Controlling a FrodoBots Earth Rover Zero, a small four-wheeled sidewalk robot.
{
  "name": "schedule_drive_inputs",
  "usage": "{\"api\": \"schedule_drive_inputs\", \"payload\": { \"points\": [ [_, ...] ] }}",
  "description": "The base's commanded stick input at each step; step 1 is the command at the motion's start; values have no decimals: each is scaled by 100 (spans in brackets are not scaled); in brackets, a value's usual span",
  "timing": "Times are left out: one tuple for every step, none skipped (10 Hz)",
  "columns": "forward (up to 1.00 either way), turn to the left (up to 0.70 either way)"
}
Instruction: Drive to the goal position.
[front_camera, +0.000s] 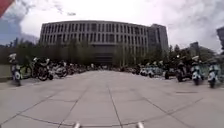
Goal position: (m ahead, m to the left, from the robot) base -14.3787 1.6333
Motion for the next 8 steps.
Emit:
{"api": "schedule_drive_inputs", "payload": {
  "points": [
    [70,0],
    [70,0],
    [70,0],
    [70,0],
    [70,0],
    [70,0],
    [70,0],
    [70,0]
  ]
}}
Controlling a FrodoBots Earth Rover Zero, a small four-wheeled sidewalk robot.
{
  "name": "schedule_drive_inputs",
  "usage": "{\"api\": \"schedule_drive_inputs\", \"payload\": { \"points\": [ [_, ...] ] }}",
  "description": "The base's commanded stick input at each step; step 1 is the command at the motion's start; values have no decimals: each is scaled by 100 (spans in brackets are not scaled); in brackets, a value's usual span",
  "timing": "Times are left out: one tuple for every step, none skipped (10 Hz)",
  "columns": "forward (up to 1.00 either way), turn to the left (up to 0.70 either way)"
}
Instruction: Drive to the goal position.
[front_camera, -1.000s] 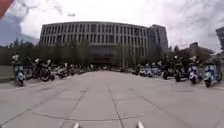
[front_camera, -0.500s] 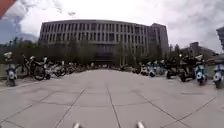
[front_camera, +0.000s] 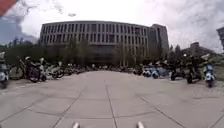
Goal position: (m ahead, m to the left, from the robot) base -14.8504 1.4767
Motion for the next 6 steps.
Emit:
{"api": "schedule_drive_inputs", "payload": {
  "points": [
    [70,0],
    [70,0],
    [70,0],
    [70,0],
    [70,0],
    [70,0]
  ]
}}
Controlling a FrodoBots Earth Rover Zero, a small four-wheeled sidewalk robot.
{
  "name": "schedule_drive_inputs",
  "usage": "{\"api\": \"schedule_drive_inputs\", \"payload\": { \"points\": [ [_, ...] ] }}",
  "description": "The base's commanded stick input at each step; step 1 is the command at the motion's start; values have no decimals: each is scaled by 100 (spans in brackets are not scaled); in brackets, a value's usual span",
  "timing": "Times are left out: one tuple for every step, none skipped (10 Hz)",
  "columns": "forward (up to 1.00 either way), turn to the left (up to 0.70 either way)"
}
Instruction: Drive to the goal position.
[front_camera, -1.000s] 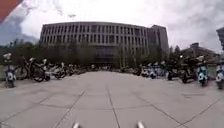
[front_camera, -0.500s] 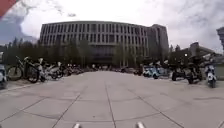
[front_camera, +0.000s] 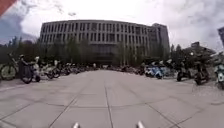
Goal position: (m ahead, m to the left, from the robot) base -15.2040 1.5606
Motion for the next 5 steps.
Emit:
{"api": "schedule_drive_inputs", "payload": {
  "points": [
    [70,0],
    [70,0],
    [70,0],
    [70,0],
    [70,0]
  ]
}}
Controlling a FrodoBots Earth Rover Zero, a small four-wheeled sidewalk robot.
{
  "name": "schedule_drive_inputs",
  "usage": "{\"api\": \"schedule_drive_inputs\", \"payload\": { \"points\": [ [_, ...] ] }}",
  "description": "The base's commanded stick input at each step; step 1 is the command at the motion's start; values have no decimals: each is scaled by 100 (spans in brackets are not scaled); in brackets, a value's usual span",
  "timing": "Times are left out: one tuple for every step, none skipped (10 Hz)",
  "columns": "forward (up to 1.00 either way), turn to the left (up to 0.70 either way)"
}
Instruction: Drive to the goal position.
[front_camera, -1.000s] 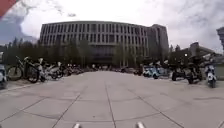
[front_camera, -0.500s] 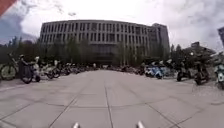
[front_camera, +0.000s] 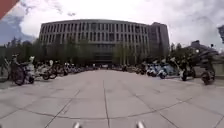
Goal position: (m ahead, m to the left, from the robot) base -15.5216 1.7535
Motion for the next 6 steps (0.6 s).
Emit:
{"api": "schedule_drive_inputs", "payload": {
  "points": [
    [70,0],
    [70,0],
    [70,0],
    [70,0],
    [70,0],
    [59,0]
  ]
}}
